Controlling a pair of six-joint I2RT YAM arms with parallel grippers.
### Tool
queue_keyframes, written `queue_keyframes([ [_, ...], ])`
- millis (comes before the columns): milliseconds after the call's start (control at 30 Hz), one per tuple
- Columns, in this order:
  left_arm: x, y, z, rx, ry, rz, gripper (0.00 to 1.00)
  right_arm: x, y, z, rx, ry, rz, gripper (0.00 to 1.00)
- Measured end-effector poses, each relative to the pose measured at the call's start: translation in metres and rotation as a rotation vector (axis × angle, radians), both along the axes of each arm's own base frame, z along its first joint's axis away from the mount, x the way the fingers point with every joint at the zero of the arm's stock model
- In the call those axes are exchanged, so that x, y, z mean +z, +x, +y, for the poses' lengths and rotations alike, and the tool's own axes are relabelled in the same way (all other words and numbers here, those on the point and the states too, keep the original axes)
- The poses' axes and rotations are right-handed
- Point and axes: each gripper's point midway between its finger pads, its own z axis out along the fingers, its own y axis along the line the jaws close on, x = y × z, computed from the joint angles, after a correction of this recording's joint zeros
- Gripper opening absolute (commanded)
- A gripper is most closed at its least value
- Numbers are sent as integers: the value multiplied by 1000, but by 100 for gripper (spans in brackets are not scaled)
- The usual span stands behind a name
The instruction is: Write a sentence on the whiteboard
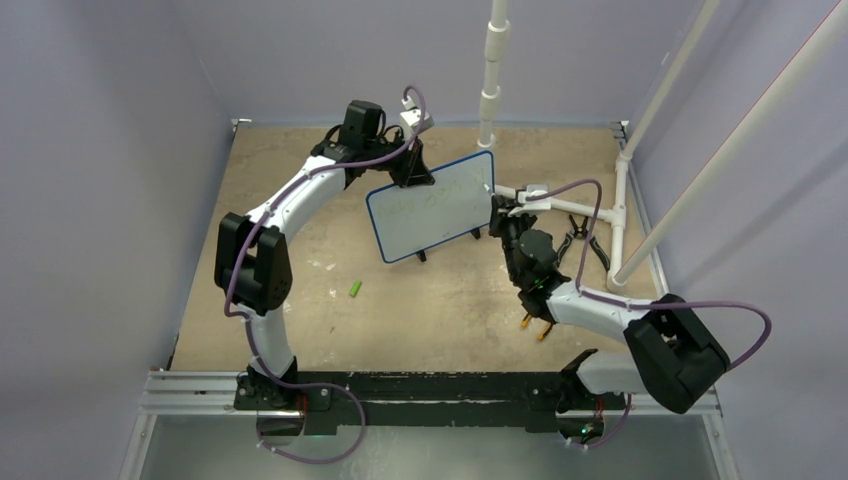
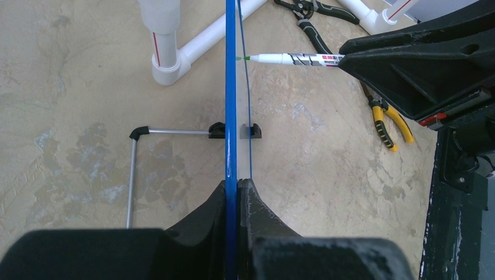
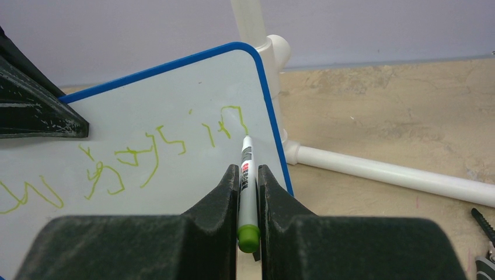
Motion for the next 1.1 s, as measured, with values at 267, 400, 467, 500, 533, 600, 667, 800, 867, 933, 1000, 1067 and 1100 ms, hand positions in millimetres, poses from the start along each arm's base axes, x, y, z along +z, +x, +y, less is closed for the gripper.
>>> queue_keyframes([
  [267,-1,5,3,40,12,-23,47,28,-19,-12,7,41,-49,0],
  [400,6,10,10,93,27,-59,79,50,-32,-15,38,66,-85,0],
  [467,17,11,15,133,20,-87,87,53,-37,-15,53,69,-78,0],
  [500,24,12,19,157,13,-102,89,53,-39,-15,61,68,-67,0],
  [533,31,13,22,175,5,-115,91,53,-40,-14,67,68,-59,0],
  [600,49,16,32,232,-18,-149,92,50,-43,-11,98,60,-37,0],
  [667,69,19,49,308,-47,-174,92,48,-47,-7,128,60,-20,0],
  [800,95,19,98,481,-93,-199,93,52,-56,2,197,79,-18,0],
  [867,100,10,124,561,-104,-200,94,62,-64,10,264,95,-49,0],
  [933,99,-9,148,631,-109,-197,94,70,-74,18,338,107,-91,0],
  [1000,95,-30,158,662,-113,-190,95,73,-82,28,412,106,-114,0],
  [1067,89,-51,163,673,-116,-182,95,72,-85,40,477,98,-119,0],
  [1100,84,-59,165,675,-114,-177,95,69,-86,47,511,91,-116,0],
])
